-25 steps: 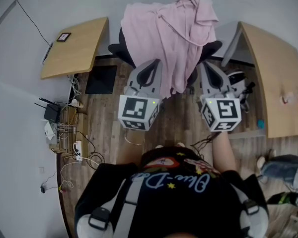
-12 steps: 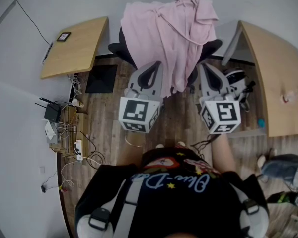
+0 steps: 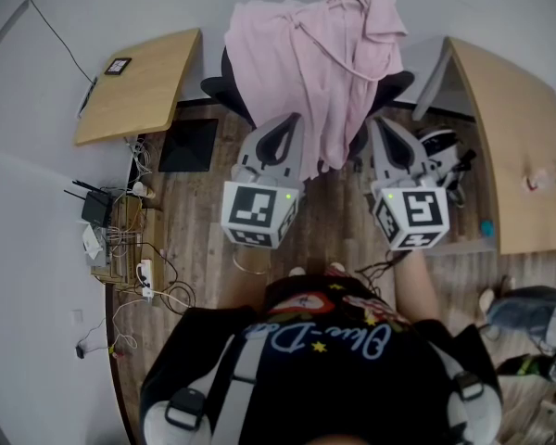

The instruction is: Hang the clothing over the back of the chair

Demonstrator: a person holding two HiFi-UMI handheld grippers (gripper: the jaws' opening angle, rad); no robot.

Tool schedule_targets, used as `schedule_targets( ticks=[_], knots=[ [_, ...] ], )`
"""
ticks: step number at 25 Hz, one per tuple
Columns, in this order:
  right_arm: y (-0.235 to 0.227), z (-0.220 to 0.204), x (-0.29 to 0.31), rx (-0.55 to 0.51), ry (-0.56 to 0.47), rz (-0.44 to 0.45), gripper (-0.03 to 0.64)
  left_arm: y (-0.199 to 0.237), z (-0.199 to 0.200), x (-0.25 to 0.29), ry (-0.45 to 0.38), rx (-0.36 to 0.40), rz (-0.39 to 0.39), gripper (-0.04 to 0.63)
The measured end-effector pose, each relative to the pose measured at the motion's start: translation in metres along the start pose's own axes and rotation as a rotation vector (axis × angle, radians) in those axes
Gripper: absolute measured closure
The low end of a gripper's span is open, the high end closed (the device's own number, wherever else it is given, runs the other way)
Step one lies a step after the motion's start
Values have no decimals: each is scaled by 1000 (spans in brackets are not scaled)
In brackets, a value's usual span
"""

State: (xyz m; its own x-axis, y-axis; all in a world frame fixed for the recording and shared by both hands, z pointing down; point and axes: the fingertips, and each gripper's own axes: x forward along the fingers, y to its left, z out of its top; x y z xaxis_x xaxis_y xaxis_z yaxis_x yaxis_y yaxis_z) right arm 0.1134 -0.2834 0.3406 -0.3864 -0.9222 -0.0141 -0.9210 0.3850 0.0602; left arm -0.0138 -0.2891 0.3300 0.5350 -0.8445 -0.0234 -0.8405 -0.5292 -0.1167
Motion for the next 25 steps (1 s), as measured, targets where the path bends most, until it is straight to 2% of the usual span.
schedule_targets(
  ticks=[25],
  knots=[
    [3, 3, -1, -22, 2, -3, 617, 0, 2, 1, -2, 3, -9, 594]
  ],
)
